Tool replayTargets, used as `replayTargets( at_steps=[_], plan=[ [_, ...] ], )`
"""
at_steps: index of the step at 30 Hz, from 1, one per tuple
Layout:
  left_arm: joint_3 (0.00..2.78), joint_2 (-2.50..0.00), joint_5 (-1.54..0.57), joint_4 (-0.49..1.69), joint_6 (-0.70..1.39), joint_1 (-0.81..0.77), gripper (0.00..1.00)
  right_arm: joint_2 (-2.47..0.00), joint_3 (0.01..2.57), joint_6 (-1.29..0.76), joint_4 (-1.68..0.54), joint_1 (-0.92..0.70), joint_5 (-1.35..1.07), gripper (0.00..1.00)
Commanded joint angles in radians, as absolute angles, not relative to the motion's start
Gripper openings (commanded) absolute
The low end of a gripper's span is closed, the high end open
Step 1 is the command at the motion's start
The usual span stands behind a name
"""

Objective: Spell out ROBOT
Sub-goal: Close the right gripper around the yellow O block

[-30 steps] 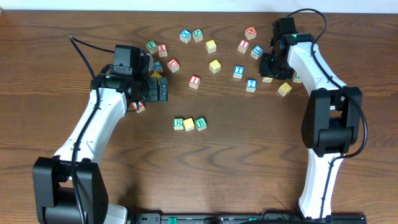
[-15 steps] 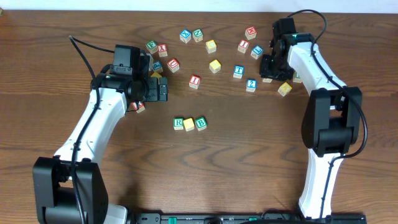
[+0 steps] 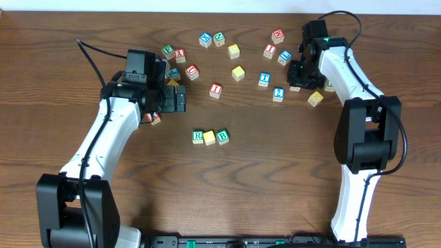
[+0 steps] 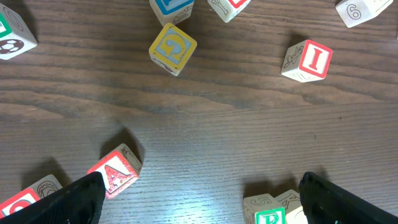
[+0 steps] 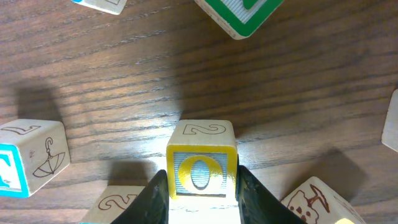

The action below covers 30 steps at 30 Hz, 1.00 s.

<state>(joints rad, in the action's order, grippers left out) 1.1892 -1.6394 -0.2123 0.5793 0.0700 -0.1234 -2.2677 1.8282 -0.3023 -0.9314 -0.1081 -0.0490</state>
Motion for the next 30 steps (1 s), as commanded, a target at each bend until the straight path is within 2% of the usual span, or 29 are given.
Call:
replayTargets(
  at_steps=[1, 8, 15, 30],
  plan=[
    [1.183, -1.64, -0.224, 0.582, 0.052, -0.123, 0.98, -2.263, 1.847, -0.29, -0.935, -0.11, -0.052, 0.27],
    [1.183, -1.64, -0.224, 0.582, 0.053, -0.123, 0.98, -2.263, 1.847, -0.29, -0.935, -0.11, -0.052, 0.27],
    [1.183, -1.64, -0.224, 0.582, 0.052, -0.123, 0.98, -2.263, 1.847, -0.282, -0.932, -0.11, -0.052, 0.38],
    [1.183, -1.64, -0.224, 0.582, 0.052, -0.123, 0.98, -2.263, 1.847, -0.271, -0.925, -0.117, -0.051, 0.35]
  ],
)
